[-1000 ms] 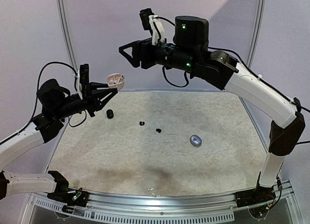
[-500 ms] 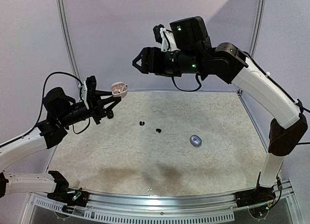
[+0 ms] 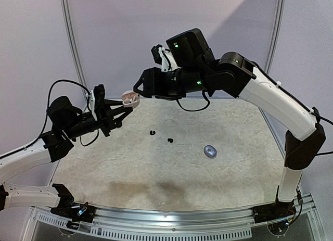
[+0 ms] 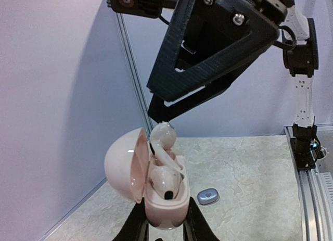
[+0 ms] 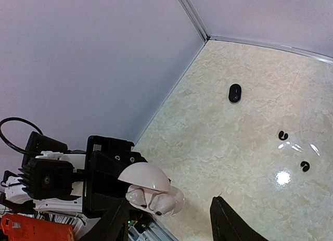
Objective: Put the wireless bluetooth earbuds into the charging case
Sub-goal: Adjust the right earbud in the right side groove of the charging case.
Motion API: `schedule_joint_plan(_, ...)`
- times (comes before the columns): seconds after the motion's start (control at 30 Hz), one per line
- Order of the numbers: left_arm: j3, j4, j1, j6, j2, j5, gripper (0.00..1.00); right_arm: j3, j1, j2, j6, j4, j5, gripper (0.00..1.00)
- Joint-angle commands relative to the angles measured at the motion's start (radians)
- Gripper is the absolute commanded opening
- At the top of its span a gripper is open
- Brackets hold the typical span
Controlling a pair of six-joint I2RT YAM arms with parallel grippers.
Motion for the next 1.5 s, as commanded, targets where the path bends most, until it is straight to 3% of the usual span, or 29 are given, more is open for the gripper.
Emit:
schedule_joint_plan(0.0,-0.014,0.016,-0.019,0.014,-0.012,-0.012,0.00,0.015,0.008,0.025,0.015,-0.007,-0.019,0.52)
schedule_joint_plan(0.57,-0.011,-0.001,-0.021,0.039,-0.009,-0.016,0.00,0.015,0.007,0.045,0.007,0.008,-0.055,0.35)
schedule_joint_plan(1.2,-0.013,-0.011,-0.021,0.052,-0.017,-0.017,0.00,0.014,0.008,0.058,-0.012,0.045,-0.082,0.26)
schedule_joint_plan(1.47,-0.012,-0.015,-0.021,0.047,-0.019,-0.024,0.00,0.014,0.006,0.057,-0.023,0.044,-0.086,0.16)
